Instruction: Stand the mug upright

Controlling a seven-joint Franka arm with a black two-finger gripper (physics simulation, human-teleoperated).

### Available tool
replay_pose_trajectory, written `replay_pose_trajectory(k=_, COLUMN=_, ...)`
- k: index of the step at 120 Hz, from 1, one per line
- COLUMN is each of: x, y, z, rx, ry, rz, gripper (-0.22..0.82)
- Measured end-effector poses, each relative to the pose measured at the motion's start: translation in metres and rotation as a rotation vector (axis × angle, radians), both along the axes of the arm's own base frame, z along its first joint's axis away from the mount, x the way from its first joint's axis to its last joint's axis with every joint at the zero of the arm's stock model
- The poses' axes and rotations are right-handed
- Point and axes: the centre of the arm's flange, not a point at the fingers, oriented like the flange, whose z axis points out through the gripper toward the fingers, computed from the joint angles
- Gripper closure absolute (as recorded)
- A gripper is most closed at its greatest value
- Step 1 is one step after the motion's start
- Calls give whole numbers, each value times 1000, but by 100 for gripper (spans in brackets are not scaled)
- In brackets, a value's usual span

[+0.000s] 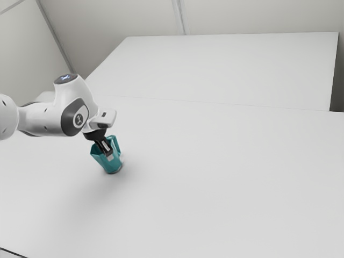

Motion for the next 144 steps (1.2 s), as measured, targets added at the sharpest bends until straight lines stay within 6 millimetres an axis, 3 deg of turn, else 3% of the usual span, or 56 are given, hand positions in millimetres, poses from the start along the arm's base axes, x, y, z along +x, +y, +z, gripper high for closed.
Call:
replay_pose_trajectory(k=8, x=0, y=2, z=-1, rx=3, ry=-2, rz=5, gripper=76)
replay_pose_trajectory(k=44, x=0, y=8, z=2, rx=6, ry=-12, rz=24, gripper=44)
replay_pose_trajectory(k=93, x=2, y=11, z=14, rx=6, ry=-36, rz=38, gripper=25)
replay_pose_trajectory(k=121, x=12, y=-4, z=40, rx=-10, ry=-82, rz=21, gripper=16)
replay_pose_trajectory(k=144, x=32, y=-30, z=96, rx=-26, ry=-141, rz=-20, gripper=11)
